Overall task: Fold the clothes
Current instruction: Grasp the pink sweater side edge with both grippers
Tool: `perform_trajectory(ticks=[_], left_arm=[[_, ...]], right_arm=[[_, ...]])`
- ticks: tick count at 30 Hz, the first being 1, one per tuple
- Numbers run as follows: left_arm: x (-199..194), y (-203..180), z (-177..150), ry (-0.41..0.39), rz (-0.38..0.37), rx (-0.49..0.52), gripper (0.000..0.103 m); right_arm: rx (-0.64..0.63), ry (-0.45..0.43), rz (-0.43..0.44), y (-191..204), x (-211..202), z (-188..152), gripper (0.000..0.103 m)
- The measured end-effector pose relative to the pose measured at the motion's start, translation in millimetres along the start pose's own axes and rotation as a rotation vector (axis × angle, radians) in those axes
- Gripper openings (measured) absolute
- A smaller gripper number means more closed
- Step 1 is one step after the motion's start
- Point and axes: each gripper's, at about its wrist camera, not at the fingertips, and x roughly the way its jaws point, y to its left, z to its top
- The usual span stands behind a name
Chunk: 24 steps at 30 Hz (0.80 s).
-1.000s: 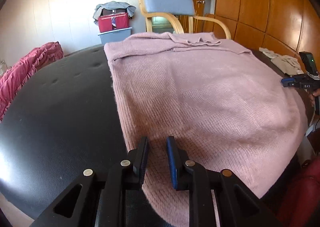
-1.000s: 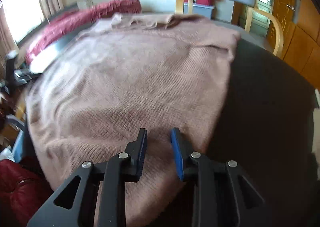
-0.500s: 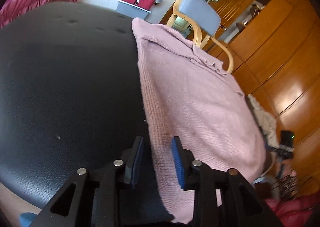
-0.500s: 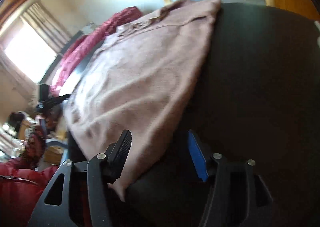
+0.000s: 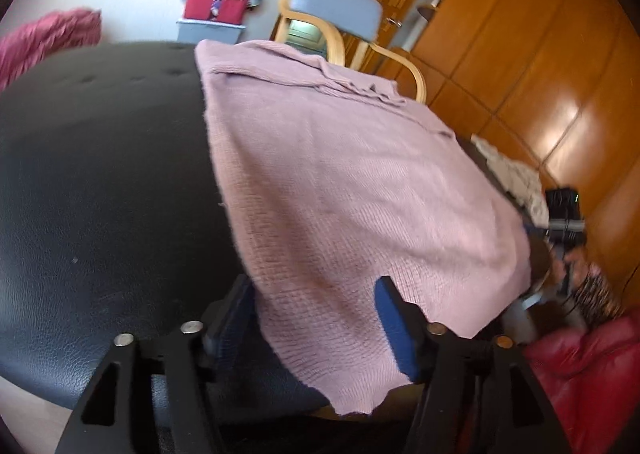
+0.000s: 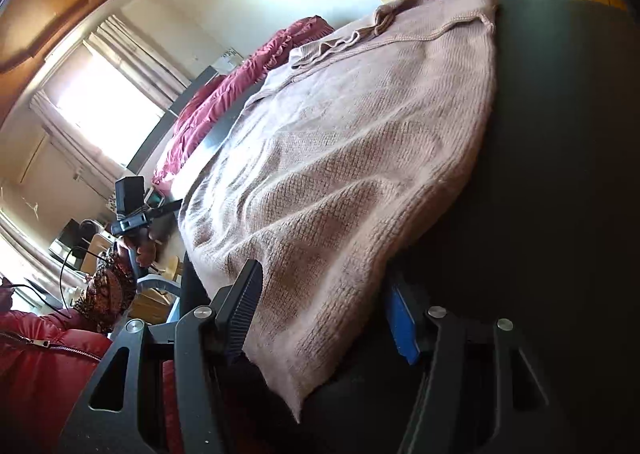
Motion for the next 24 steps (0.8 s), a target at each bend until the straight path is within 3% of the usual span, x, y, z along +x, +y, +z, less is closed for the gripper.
perform_trajectory(ticks=[3,5,6,7,9,12,18,21,24], left_arm=[[7.2,-17.2,-1.6,-0.011,0.053,0.066,0.071],[11.1,-26.4,-3.5,-0.013,0.088,0.105,0.044],[13.0,-28.8,-3.6,-0.006,0.092,0.114,0.013],[14.3,-30.8,-3.9,0.0,0.092,0.12,0.009],[11.3,-31.3,-6.6,0.007,0.043,0.105,0.008],[1.3,-35.9,-15.9,-0.004,0.0,0.109,0.008],[-51.2,-32.7,-38.6,-0.133,-0.208,0.006,0.007],[-69.2,-27.0,-33.1,-0.203,-0.279,-0.043,0.008],[-72.8,-18.6,-6.4,-0.256,-0.31,-0.085,0.008]], right_arm=[[-0.03,0.008,-0.019,8.0,11.7,7.4,0.058],[-0.044,0.045,-0.052,12.1,25.6,11.3,0.029],[-0.039,0.071,-0.064,12.5,33.1,12.3,0.01],[-0.029,0.085,-0.065,12.3,38.4,13.3,0.01],[-0.037,0.094,-0.061,14.2,39.1,14.0,0.01],[-0.028,0.068,0.011,13.5,30.1,9.5,0.01],[0.0,-0.017,0.175,9.9,-1.1,-13.6,0.01],[-0.01,-0.079,0.241,12.8,-13.6,-12.2,0.01],[-0.004,-0.133,0.283,11.9,-16.6,14.1,0.01]])
